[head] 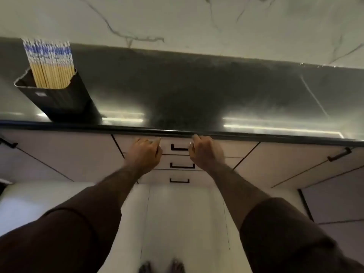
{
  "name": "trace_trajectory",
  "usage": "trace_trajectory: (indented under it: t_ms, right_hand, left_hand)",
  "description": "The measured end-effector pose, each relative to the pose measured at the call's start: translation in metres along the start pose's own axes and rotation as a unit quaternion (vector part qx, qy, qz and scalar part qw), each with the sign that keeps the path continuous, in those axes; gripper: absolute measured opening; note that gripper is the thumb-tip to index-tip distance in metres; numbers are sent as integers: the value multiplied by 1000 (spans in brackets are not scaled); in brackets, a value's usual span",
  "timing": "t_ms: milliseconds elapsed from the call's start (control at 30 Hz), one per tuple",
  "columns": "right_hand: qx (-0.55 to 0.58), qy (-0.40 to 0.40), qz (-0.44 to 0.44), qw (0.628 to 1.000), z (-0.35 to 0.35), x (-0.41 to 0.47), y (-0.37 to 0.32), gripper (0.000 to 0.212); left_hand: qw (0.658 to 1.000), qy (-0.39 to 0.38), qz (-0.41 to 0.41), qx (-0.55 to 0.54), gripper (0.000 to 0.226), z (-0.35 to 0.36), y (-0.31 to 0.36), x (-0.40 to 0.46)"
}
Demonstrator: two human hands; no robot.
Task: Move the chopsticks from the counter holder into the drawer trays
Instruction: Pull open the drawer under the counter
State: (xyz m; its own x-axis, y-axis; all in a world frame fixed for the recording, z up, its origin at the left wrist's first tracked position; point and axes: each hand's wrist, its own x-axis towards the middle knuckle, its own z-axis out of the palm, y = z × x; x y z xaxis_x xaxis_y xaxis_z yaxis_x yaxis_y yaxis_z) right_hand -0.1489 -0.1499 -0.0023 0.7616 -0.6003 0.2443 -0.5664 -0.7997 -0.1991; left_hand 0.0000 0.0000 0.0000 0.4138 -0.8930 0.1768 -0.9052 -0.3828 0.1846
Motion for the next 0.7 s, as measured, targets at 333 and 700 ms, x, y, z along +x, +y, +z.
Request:
trace_trajectory:
  t_ms: [333,700]
  right_hand:
    - [-17,-94,43,994,83,3,15,30]
    - [-40,-220,120,967,162,15,23,59]
  left_hand:
    - [1000,13,-23,0,35,75,-46,-11]
    - [995,53,-75,32,59,132,-91,-38]
